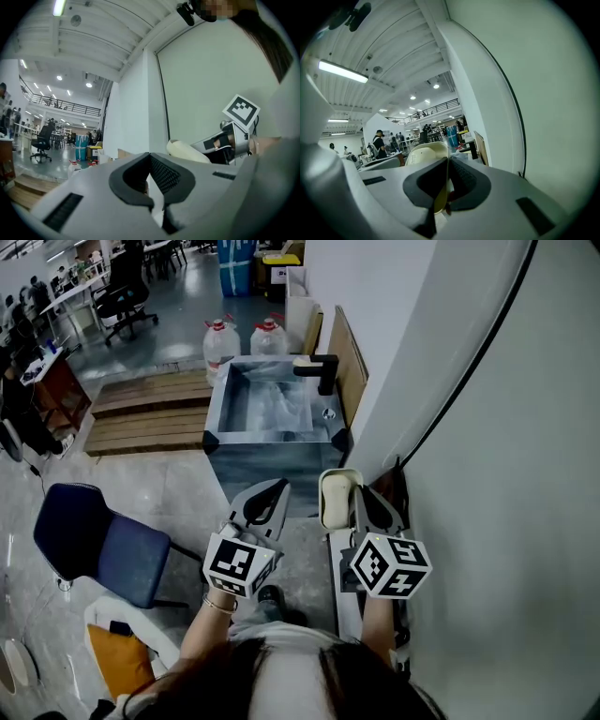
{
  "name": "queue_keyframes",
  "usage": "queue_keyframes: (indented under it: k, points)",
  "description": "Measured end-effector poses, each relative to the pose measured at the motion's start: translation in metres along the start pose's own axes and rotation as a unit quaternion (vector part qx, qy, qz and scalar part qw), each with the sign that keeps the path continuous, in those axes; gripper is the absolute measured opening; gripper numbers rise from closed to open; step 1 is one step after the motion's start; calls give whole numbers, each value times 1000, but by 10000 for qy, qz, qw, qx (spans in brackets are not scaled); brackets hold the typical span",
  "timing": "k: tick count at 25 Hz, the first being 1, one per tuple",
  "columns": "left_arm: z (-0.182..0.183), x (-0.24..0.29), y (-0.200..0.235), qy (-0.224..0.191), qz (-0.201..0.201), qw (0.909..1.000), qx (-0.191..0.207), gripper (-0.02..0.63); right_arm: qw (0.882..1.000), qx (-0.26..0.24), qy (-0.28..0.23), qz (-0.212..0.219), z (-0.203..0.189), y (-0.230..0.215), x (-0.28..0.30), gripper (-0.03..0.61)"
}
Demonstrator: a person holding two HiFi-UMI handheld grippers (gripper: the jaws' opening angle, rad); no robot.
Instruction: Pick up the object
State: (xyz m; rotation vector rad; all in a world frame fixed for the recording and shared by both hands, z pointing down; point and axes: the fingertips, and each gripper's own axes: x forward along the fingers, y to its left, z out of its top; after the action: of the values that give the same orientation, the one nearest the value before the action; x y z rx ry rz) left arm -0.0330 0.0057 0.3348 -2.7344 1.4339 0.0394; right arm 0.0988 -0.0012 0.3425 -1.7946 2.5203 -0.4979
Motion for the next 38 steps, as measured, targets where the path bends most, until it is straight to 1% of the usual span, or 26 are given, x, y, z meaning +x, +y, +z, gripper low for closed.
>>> queue_keyframes:
  k: [7, 15, 28, 38]
  points:
    - [3, -9, -21, -4, 28, 10000, 16, 8, 10000, 44, -15, 60, -2, -4, -23, 34]
    - [3, -9, -35, 36, -35, 10000, 52, 8, 10000, 40, -27, 43, -3, -9, -34, 34]
    - [1, -2, -32, 96, -91, 9999, 59, 8, 10000, 37, -2, 30, -3, -13, -26, 35]
    - [-6, 12, -15, 166, -147, 9998, 21, 8, 10000, 22, 57, -16, -2, -14, -4, 35]
